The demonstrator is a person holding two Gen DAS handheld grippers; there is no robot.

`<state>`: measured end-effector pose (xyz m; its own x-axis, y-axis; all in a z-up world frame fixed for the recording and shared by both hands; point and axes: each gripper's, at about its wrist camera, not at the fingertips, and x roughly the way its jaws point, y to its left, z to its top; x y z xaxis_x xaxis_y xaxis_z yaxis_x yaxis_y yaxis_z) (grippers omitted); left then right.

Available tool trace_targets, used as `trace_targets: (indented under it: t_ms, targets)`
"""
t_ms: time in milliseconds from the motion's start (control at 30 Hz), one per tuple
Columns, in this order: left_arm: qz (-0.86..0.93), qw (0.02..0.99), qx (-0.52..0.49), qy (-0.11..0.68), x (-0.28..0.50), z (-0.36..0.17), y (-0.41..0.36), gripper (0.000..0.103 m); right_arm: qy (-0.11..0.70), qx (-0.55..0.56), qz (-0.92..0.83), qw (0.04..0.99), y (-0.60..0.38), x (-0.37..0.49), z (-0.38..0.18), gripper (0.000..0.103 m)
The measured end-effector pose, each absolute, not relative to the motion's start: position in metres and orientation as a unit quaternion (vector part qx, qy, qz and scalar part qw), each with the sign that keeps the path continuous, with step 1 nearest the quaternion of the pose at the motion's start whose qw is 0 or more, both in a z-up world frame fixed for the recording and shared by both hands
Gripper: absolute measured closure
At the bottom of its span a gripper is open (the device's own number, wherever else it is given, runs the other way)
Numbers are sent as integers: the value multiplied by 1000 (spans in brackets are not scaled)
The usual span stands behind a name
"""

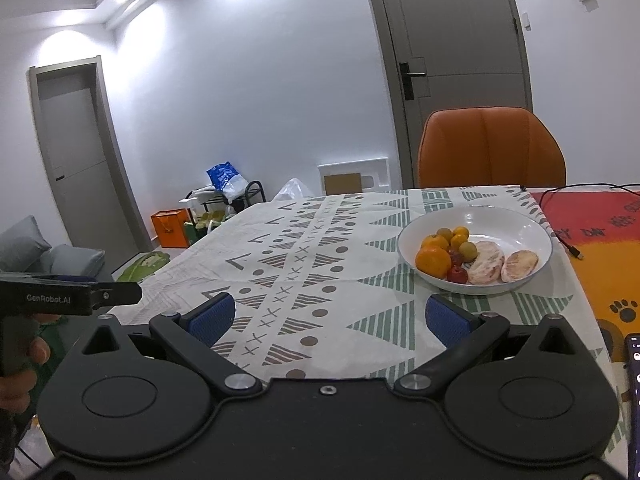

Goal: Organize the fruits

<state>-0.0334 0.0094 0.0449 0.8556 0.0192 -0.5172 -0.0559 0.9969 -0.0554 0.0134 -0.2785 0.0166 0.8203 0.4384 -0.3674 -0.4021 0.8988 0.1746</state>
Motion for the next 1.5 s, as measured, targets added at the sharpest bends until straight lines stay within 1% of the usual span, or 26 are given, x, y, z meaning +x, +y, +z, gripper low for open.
trace_targets:
  t_ms: [67,100,133,1500]
  targets:
    - [17,963,-34,266,-35,45,9,6,204,45,220,953,-279,14,17,0]
    - [15,963,-35,266,-35,45,9,1,204,45,220,953,-279,14,17,0]
    - [12,963,-37,266,-35,45,9,0,204,45,220,953,-279,14,16,0]
    - [6,966,-33,256,-39,51,6,0,199,32,223,954,-275,10,20,0]
